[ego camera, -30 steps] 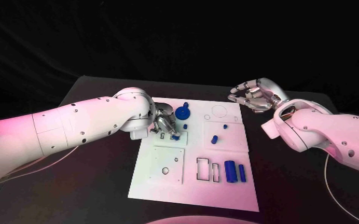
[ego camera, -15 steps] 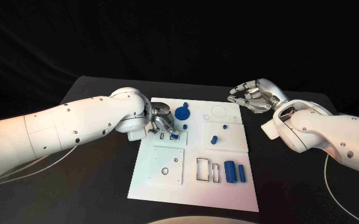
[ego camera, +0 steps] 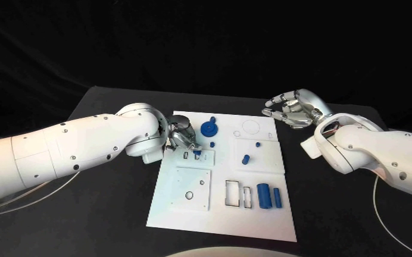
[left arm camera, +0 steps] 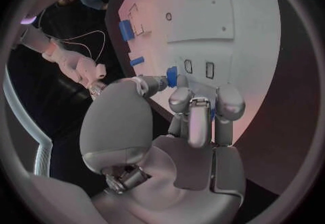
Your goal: Assemble the parts on the task board
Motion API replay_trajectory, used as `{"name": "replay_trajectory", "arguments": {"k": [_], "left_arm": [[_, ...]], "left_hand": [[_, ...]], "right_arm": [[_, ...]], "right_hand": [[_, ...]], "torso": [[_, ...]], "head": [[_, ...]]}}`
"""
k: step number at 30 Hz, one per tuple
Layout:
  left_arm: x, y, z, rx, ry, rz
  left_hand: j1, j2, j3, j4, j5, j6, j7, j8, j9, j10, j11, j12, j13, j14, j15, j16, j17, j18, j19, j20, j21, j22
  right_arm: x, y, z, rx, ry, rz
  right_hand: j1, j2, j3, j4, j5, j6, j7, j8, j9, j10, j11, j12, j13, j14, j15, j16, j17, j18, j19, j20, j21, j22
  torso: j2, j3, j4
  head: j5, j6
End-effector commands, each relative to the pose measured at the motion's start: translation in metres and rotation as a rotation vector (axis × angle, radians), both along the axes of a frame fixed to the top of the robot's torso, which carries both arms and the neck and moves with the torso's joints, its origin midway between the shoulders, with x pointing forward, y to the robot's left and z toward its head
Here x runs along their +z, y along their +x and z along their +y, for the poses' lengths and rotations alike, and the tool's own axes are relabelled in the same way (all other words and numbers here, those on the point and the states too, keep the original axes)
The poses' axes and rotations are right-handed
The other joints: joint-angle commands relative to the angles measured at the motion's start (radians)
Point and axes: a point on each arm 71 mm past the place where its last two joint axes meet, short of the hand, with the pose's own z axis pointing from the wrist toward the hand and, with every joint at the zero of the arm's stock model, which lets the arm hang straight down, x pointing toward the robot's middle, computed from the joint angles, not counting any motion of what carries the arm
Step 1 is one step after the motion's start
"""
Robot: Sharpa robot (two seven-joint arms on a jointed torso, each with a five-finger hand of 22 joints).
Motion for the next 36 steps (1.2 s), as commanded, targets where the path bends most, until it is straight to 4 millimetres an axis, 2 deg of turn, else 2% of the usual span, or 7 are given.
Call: {"name": "replay_trajectory", "arguments": {"k": [1, 7, 13, 22, 36], "left_arm": [[0.002, 0.001, 0.000, 0.003, 0.019, -0.095], [-0.005, -0.002, -0.002, -0.014, 0.061, -0.110], [-0.010, -0.003, -0.005, -0.032, 0.098, -0.113], [-0.012, -0.004, -0.008, -0.053, 0.117, -0.106], [-0.014, -0.007, -0.010, -0.088, 0.144, -0.081]], "left_hand": [[-0.011, 0.000, 0.196, -0.197, 0.015, 0.020, -0.014, -0.002, 0.108, 0.010, 0.001, 0.008, 0.005, 0.062, -0.009, 0.003, 0.085, -0.007, 0.011, 0.000, 0.008, 0.005], [-0.018, -0.002, 0.198, -0.205, 0.031, 0.025, -0.015, -0.002, 0.111, 0.015, 0.000, 0.011, 0.010, 0.062, -0.010, 0.003, 0.085, -0.008, 0.015, -0.002, 0.012, 0.011], [-0.021, -0.001, 0.199, -0.207, 0.036, 0.027, -0.016, -0.002, 0.112, 0.017, -0.001, 0.013, 0.013, 0.062, -0.011, 0.003, 0.085, -0.008, 0.015, -0.002, 0.012, 0.012], [-0.024, -0.001, 0.200, -0.211, 0.042, 0.031, -0.017, -0.002, 0.114, 0.020, -0.002, 0.016, 0.017, 0.062, -0.012, 0.003, 0.085, -0.009, 0.016, -0.003, 0.014, 0.014], [-0.032, -0.001, 0.201, -0.215, 0.050, 0.038, -0.019, 0.001, 0.117, 0.023, -0.004, 0.016, 0.017, 0.062, -0.013, 0.003, 0.085, -0.009, 0.017, -0.004, 0.015, 0.016]], "right_arm": [[0.000, 0.000, 0.000, 0.008, -0.002, -0.007], [0.000, 0.000, 0.000, 0.008, -0.002, -0.007], [0.000, 0.000, 0.000, 0.009, -0.001, -0.008], [0.000, -0.001, 0.000, 0.012, 0.004, -0.002], [0.000, 0.000, -0.001, 0.006, 0.013, 0.006]], "right_hand": [[0.007, -0.001, 0.001, 0.005, 0.004, -0.006, -0.001, 0.006, 0.001, -0.006, 0.000, -0.005, -0.001, 0.057, -0.008, -0.005, 0.051, 0.007, -0.005, 0.000, -0.003, -0.001], [0.007, -0.001, 0.001, 0.005, 0.004, -0.006, -0.001, 0.006, 0.001, -0.006, 0.000, -0.005, -0.001, 0.057, -0.008, -0.005, 0.051, 0.007, -0.005, 0.000, -0.003, -0.001], [0.003, -0.003, -0.003, 0.010, 0.006, -0.007, -0.001, 0.008, 0.001, -0.007, 0.000, -0.006, -0.002, 0.057, -0.008, -0.006, 0.050, 0.008, -0.005, -0.001, -0.006, -0.002], [0.002, -0.003, -0.004, 0.012, 0.006, -0.007, -0.001, 0.009, 0.001, -0.007, 0.000, -0.006, -0.003, 0.057, -0.008, -0.006, 0.050, 0.008, -0.005, -0.001, -0.006, -0.003], [0.000, -0.002, -0.006, 0.015, 0.008, -0.008, -0.001, 0.011, 0.002, -0.007, 0.000, -0.007, -0.003, 0.057, -0.008, -0.007, 0.049, 0.008, -0.005, -0.001, -0.007, -0.003]], "torso": [[-0.001, -0.0005, 0.0013], [0.000, -0.0010, -0.0018], [0.001, -0.0015, -0.0022], [0.002, -0.0012, -0.0017], [0.001, -0.0016, -0.0008]], "head": [[0.002, -0.003], [0.005, -0.003], [0.001, 0.003], [0.001, -0.006], [0.001, -0.009]]}}
